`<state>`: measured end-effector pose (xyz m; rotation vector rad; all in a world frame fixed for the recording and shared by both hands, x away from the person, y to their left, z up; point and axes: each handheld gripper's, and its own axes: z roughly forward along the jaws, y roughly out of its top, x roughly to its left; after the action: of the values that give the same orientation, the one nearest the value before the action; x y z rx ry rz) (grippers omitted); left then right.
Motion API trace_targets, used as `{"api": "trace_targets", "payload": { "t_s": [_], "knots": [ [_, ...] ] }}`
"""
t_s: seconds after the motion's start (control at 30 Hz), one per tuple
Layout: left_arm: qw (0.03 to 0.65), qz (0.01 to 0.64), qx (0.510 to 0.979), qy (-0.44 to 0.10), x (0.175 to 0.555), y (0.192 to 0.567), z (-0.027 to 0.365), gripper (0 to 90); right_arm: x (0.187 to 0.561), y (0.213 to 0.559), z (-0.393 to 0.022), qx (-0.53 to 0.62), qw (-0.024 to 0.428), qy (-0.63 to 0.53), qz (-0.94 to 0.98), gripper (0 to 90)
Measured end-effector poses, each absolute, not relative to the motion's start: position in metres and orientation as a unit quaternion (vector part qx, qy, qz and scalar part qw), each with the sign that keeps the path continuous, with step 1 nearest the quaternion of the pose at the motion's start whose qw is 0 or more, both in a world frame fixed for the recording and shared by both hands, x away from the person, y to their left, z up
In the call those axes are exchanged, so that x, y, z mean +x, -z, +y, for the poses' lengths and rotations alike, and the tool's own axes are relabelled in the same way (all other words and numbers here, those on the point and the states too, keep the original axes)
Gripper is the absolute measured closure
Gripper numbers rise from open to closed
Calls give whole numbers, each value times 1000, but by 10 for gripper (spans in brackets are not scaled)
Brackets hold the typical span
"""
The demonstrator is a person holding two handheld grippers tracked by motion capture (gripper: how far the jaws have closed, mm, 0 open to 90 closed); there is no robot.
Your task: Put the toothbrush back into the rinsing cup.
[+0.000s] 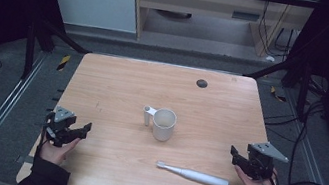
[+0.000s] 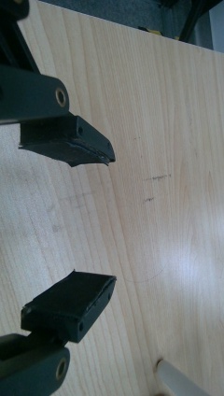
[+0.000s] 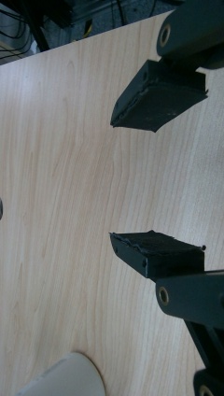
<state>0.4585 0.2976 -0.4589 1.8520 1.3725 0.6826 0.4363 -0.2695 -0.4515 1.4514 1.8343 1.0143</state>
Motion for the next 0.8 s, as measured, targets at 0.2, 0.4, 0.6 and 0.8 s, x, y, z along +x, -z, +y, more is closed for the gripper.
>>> {"api": "trace_targets", "payload": {
  "t_s": [0.2, 0.4, 0.6, 0.8],
  "knots": [
    [353, 527, 728, -259, 459, 461, 294, 322, 433, 445, -261, 526, 279, -391, 702, 414],
    [353, 529, 727, -260, 458, 460, 295, 332, 429, 440, -247, 503, 250, -399, 725, 470],
    [351, 527, 728, -261, 458, 460, 294, 336, 426, 438, -234, 480, 227, -406, 744, 525],
    [350, 526, 729, -263, 458, 460, 294, 340, 423, 437, -224, 465, 200, -410, 758, 585]
  ]
}}
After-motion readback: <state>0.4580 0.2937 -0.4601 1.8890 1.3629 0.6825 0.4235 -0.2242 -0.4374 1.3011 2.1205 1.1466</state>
